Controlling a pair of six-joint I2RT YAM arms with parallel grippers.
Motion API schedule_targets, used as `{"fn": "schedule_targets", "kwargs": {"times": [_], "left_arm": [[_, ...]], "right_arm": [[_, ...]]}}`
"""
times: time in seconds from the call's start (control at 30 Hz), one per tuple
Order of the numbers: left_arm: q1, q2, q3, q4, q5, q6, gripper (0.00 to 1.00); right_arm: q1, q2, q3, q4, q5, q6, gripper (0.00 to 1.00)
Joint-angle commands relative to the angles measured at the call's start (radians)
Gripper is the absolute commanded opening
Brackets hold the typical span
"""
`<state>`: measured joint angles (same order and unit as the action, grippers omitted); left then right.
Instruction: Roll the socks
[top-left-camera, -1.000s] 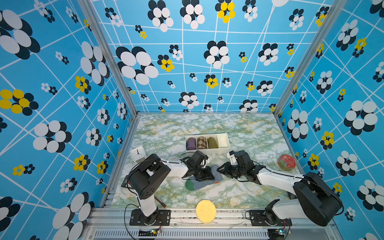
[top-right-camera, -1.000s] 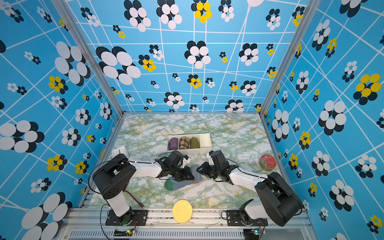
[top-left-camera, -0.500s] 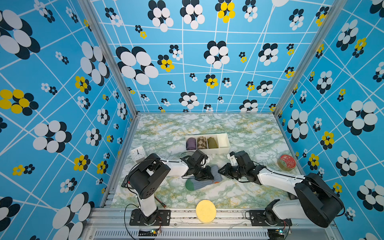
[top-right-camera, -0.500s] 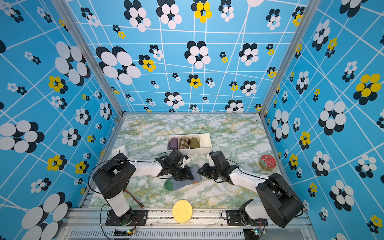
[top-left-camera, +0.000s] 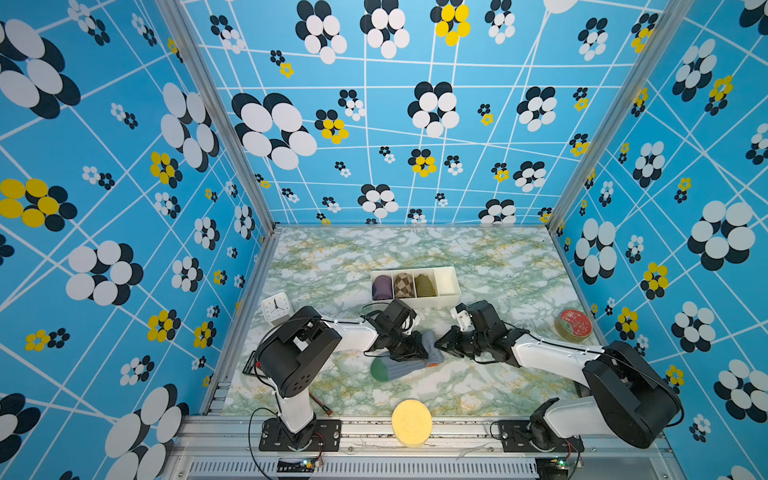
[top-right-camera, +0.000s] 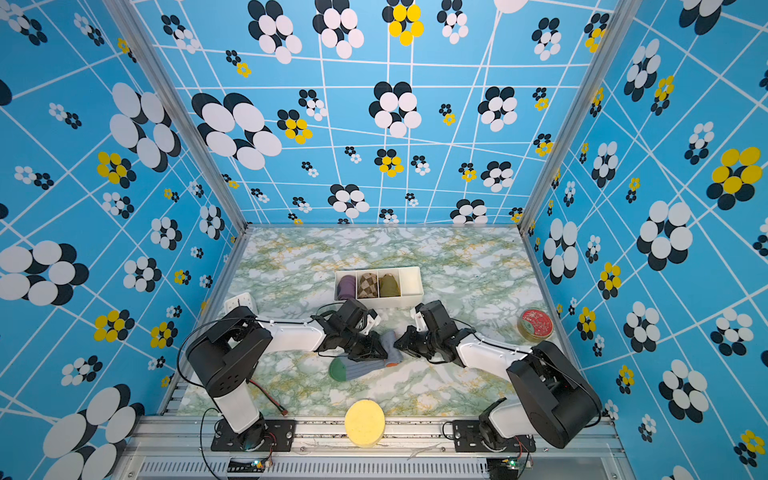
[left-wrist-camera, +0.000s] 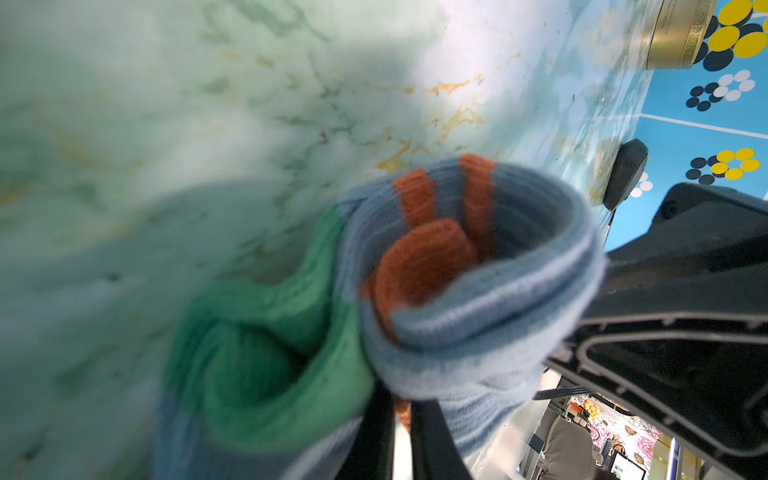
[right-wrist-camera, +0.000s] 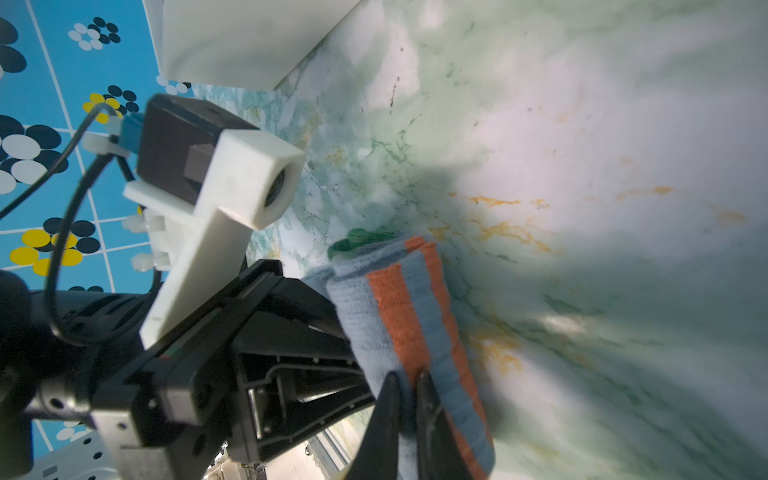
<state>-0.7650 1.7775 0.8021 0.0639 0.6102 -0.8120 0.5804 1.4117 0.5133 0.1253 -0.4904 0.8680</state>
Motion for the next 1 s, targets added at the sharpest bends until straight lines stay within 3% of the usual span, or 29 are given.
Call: {"fn": "schedule_targets", "kwargs": {"times": [0.0,0.6,0.97], "left_arm": [[0.011,0.027,0.009,-0.083,-0.06,0.03,0.13],[0.018,0.014,-0.012,-0.085,-0.075,0.033,0.16],[0.026,-0.062,-0.041,-0.133,-0.108,0.058,0.18]], "right_arm": [[0.011,0.012,0.026,0.026,-0.039,-0.012,0.11],[0.077,0.059,0.038,0.065,-0.07,0.017,0.12],[0.129,0.126,0.081,-0.015,-0.004,0.0,0.14]]}}
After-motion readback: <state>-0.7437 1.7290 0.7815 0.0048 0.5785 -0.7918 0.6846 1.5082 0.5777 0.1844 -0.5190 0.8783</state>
